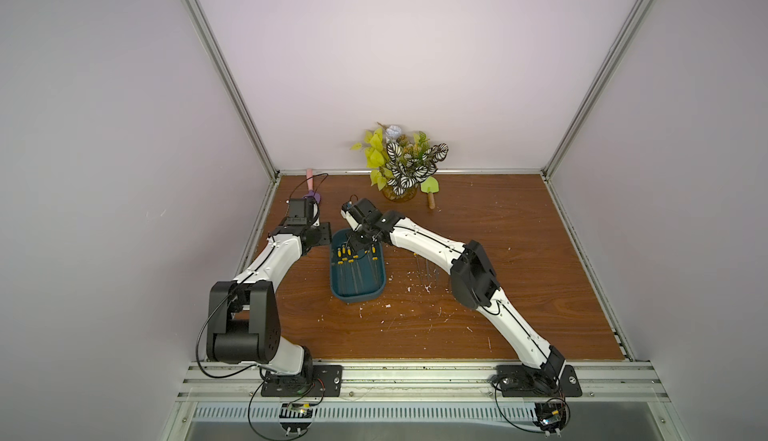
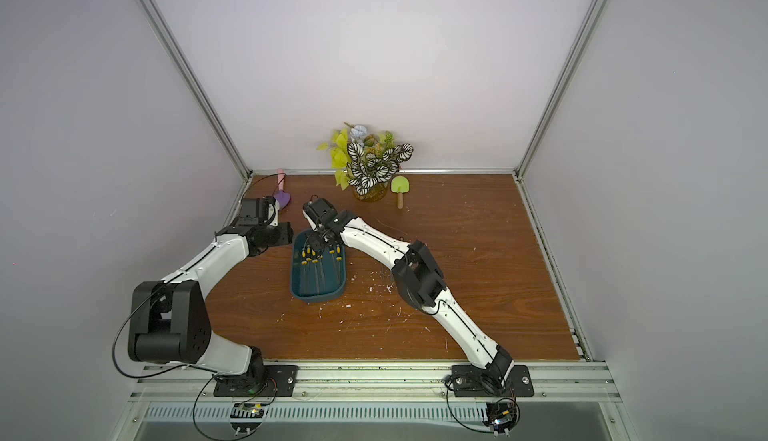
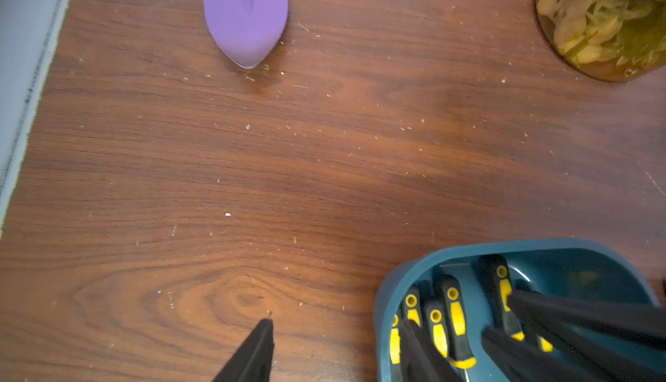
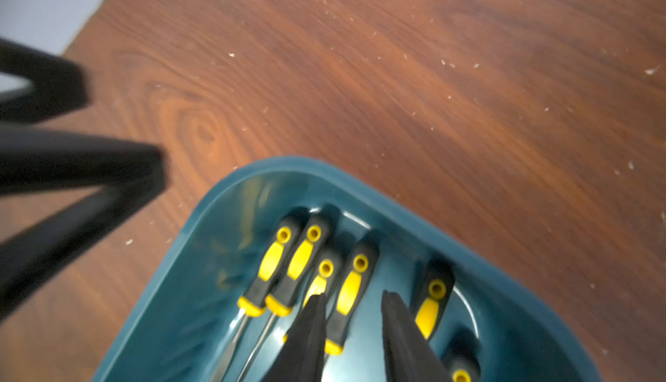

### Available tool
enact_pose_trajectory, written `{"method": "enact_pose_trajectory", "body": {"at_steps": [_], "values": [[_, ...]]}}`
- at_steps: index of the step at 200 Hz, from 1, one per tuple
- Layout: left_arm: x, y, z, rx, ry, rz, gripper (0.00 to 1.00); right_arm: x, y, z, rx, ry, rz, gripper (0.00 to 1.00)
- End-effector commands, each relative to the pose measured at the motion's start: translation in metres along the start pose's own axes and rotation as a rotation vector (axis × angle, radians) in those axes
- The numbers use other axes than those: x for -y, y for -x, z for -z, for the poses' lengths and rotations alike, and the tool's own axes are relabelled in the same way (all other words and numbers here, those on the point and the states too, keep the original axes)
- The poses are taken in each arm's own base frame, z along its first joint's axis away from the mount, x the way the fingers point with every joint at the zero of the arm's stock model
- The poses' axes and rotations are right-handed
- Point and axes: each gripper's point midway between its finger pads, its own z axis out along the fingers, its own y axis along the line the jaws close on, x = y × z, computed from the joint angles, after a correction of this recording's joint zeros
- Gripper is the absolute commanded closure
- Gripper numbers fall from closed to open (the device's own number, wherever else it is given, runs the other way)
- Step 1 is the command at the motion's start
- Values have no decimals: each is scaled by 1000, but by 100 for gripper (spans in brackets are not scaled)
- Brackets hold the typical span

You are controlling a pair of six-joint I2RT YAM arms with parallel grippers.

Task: Take the file tool out of the storage box
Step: Pick up the file tool from the storage box.

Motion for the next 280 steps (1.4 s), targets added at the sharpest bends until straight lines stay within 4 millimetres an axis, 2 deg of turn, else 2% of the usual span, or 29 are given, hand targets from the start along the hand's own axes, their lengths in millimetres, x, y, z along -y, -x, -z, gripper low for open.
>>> {"method": "enact_pose_trajectory", "body": {"at_steps": [1, 46, 99, 194, 263, 280], "values": [[-18, 6, 9, 38, 34, 53, 42, 10, 10, 23, -11, -79, 3, 68], [-19, 9, 11, 52, 22, 65, 42, 24, 0, 16, -21, -163, -12, 67], [-15, 9, 9, 46, 1, 65, 41, 27, -9, 4, -39, -170, -22, 66], [-12, 9, 7, 37, -13, 53, 41, 25, -26, -18, -84, -143, -53, 65], [-12, 10, 8, 41, -16, 52, 41, 23, -42, -24, -137, -129, -66, 65], [-12, 11, 9, 44, -16, 53, 41, 16, -47, -23, -156, -108, -49, 66]]}}
